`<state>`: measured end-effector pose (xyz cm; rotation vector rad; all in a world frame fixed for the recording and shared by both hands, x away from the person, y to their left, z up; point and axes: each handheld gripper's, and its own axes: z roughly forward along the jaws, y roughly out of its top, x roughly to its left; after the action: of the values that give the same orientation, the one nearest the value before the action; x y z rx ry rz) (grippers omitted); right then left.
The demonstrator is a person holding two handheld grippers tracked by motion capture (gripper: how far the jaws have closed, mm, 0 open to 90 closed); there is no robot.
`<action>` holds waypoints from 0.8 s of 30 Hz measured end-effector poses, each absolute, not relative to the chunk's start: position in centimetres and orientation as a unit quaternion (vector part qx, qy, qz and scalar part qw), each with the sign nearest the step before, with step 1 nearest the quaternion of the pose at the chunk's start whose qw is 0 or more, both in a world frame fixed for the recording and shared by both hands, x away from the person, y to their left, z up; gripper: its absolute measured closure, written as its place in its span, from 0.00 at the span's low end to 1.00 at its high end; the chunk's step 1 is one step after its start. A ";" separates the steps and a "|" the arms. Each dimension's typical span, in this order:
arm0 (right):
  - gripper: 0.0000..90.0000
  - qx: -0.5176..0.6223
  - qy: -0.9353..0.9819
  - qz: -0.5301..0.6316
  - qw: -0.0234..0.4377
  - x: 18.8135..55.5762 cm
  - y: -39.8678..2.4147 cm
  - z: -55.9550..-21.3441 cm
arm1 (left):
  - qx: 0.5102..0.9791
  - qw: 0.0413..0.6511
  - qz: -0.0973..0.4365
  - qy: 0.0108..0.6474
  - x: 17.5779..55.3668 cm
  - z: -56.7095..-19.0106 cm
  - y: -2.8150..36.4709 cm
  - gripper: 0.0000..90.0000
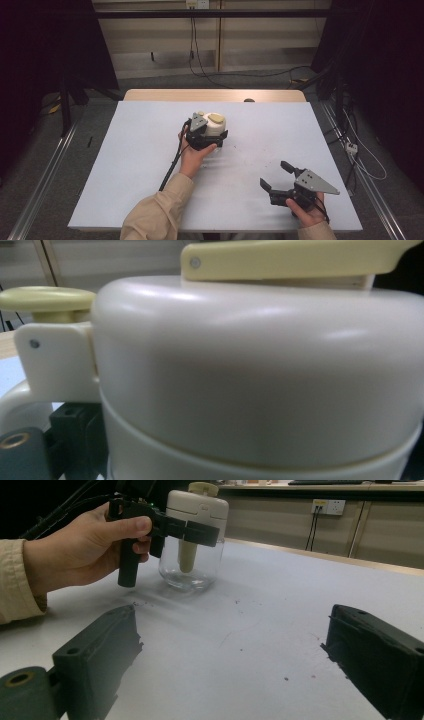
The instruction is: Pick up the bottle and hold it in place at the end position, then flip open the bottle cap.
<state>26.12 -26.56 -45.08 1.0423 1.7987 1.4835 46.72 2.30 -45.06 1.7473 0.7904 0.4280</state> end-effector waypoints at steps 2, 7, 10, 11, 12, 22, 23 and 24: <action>0.07 0.389 0.676 0.556 0.289 26.1 -26.6 -45.1 | 0.741 0.554 0.184 0.331 46.7 -45.1 2.2 0.06; 0.07 0.388 0.677 0.555 0.289 26.1 -26.4 -45.1 | 0.744 0.552 0.188 0.325 46.6 -45.1 2.2 0.06; 0.07 0.387 0.679 0.554 0.288 26.1 -26.4 -45.1 | 0.746 0.551 0.188 0.324 46.5 -45.1 2.2 0.06; 0.07 0.387 0.679 0.554 0.287 26.1 -26.4 -45.2 | 0.746 0.550 0.187 0.325 46.4 -45.1 2.2 0.06; 0.07 0.388 0.680 0.552 0.285 26.2 -26.4 -45.2 | 0.747 0.549 0.187 0.325 46.4 -45.1 2.2 0.06; 0.07 0.392 0.689 0.541 0.279 27.0 -25.8 -45.3 | 0.747 0.549 0.190 0.324 46.1 -45.2 2.4 0.06; 0.07 0.393 0.689 0.542 0.278 27.2 -25.8 -45.3 | 0.747 0.549 0.190 0.323 46.1 -45.3 2.5 0.06; 0.07 0.393 0.691 0.539 0.278 27.4 -25.7 -45.3 | 0.744 0.551 0.186 0.327 46.0 -45.3 2.6 0.06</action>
<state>27.38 -25.66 -45.29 1.0558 1.8543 1.4466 46.01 2.56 -45.33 1.7606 0.7743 0.4410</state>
